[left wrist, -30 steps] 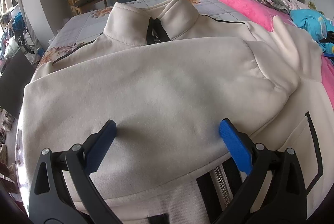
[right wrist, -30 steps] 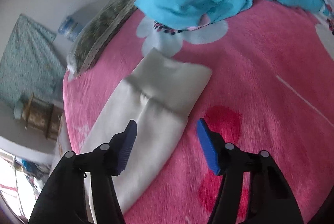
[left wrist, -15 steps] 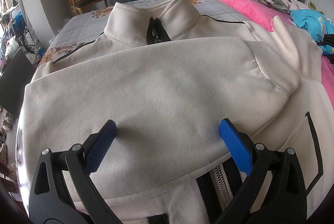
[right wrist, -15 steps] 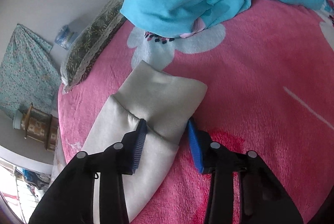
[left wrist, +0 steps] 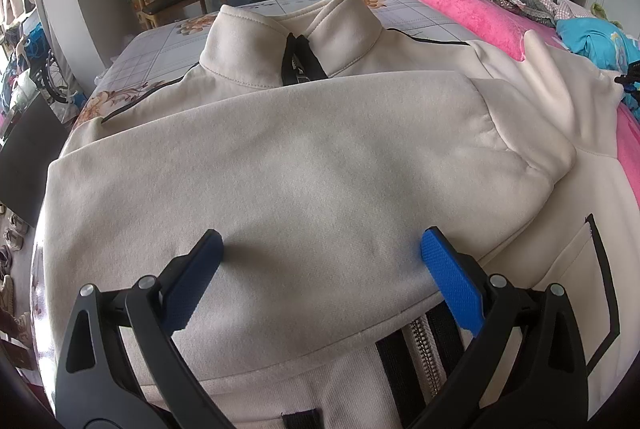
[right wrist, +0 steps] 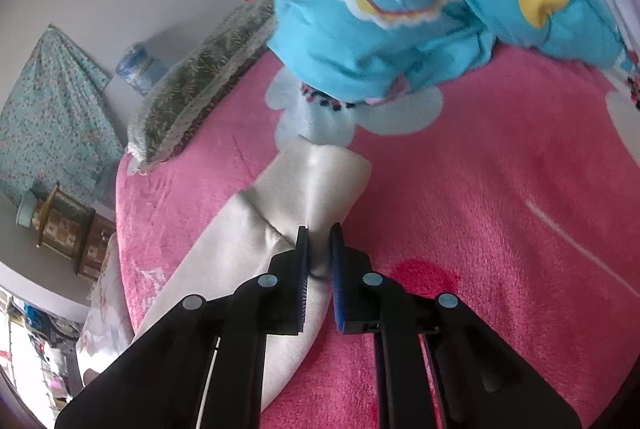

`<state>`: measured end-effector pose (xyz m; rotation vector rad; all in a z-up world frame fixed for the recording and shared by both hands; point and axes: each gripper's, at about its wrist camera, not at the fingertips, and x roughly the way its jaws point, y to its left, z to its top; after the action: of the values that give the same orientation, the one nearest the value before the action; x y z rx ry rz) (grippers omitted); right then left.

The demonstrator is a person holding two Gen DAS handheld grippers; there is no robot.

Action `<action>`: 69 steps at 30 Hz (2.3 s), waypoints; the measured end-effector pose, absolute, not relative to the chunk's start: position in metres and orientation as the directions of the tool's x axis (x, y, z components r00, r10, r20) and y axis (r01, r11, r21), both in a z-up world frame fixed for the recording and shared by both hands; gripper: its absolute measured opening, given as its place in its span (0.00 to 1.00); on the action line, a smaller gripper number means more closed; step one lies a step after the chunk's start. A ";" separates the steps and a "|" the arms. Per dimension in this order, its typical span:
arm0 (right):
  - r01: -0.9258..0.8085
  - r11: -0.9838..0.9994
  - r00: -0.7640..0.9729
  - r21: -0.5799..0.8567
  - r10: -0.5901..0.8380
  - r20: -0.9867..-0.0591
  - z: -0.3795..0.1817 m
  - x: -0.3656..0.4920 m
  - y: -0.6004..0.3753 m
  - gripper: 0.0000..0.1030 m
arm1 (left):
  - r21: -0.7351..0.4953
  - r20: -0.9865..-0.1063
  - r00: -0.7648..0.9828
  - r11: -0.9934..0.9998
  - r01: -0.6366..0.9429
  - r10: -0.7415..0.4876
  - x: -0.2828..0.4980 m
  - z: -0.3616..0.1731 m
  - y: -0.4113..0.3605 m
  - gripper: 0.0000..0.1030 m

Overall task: Fold large clothes
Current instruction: 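Grasp the other sleeve cuff on the pink blanket with the right gripper, then lift the sleeve cuff with the right gripper and carry it over the jacket body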

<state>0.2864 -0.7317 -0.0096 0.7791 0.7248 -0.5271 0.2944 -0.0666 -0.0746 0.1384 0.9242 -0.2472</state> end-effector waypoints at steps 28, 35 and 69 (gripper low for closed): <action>0.277 0.890 0.807 0.363 -0.010 -0.591 0.121 0.280 -0.586 0.09 | 0.012 -0.802 0.577 0.963 0.269 -0.152 0.294 -0.075 -0.067 0.94; 0.180 0.908 0.836 0.379 0.063 -0.546 0.158 0.273 -0.526 0.08 | -0.022 -0.797 0.576 0.961 0.274 -0.182 0.294 -0.072 -0.062 0.93; -0.318 0.832 0.411 0.455 0.553 -0.725 -0.010 0.254 -0.215 0.50 | -0.490 -0.716 0.464 0.849 0.197 -0.522 0.244 -0.023 0.070 0.59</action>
<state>0.2537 -0.2151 -0.0096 0.2623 1.0085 0.5559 0.2441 0.0698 -0.0227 -0.3640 0.9972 -0.4536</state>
